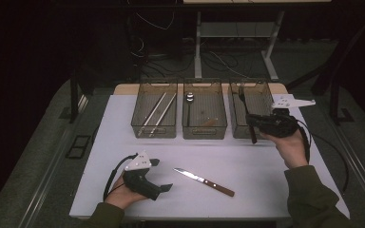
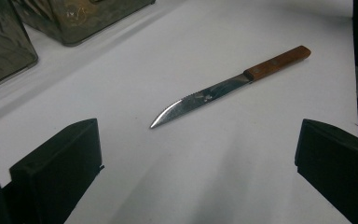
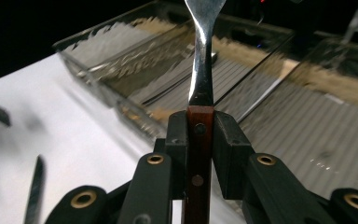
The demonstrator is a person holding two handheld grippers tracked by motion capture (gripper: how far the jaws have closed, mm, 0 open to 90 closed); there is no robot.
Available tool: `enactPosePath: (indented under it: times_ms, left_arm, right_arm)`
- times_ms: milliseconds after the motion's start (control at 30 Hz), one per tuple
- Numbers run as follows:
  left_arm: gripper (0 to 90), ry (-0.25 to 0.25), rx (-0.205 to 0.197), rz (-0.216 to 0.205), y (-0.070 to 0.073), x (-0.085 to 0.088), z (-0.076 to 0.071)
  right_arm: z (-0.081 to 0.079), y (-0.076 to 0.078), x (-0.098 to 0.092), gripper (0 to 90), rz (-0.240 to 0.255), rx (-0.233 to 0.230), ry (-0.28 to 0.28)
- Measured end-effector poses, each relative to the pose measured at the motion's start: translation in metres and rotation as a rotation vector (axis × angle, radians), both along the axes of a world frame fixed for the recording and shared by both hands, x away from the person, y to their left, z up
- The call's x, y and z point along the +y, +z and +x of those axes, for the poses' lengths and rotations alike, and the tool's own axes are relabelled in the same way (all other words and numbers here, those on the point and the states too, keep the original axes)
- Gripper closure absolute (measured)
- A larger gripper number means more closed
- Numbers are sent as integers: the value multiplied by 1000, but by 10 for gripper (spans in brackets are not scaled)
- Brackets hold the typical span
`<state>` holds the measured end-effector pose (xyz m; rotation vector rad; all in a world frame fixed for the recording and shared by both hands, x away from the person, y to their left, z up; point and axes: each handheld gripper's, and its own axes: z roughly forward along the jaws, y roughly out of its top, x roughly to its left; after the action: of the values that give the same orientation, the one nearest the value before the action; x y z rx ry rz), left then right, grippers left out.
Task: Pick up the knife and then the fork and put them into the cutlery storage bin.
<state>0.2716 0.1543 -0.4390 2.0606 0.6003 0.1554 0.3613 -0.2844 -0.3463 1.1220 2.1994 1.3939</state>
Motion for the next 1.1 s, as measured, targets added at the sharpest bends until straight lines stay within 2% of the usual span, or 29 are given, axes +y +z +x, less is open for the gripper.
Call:
enactPosePath:
  times_ms: [300, 433, 600, 767, 933, 1100]
  left_arm:
    - [0, 4, 3, -5, 0, -2, 0]
    - [0, 7, 3, -10, 0, -2, 0]
    - [0, 1, 3, -9, 1, -3, 0]
    - [0, 1, 4, -11, 1, -3, 0]
    - [0, -1, 5, -8, 1, -2, 0]
    - [0, -3, 5, -11, 1, -3, 0]
  right_arm:
    - [18, 19, -18, 777, -20, -28, -72]
    - [28, 24, -25, 777, -12, -36, -123]
    - [42, 25, -32, 777, -25, -35, -175]
    - [56, 21, -40, 777, -40, -4, -238]
    - [69, 10, -45, 777, -71, 30, -293]
    - [79, -3, -46, 777, -108, 85, -307]
